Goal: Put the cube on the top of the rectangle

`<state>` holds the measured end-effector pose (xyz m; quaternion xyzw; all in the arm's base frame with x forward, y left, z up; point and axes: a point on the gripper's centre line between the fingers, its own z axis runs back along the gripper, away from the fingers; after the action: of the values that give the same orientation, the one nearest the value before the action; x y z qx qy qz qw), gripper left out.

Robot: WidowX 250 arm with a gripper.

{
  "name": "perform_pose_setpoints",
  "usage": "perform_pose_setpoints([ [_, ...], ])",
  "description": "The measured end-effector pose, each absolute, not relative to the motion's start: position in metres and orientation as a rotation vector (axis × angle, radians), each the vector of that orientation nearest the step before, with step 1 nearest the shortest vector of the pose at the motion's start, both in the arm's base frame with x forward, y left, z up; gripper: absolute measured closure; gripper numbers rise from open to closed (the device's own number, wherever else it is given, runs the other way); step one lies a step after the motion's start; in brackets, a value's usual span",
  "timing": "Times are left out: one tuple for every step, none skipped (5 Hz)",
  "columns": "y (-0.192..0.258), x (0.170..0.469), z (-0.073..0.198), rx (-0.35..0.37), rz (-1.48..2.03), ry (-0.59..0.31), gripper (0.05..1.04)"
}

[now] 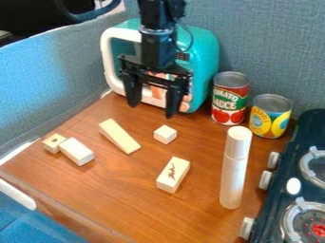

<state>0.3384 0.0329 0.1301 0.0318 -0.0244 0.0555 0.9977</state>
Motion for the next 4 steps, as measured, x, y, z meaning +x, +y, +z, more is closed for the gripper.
perform_pose_setpoints([
  [0.054, 0.341, 0.112, 0.066, 0.164, 0.004, 0.083],
  [0.070, 0.348, 0.112, 0.040, 0.217, 0.000, 0.083],
  [0.074, 0.363, 0.104, 0.041, 0.200, -0.029, 0.083],
  [0.066, 0.386, 0.102, 0.058, 0.132, -0.086, 0.083],
])
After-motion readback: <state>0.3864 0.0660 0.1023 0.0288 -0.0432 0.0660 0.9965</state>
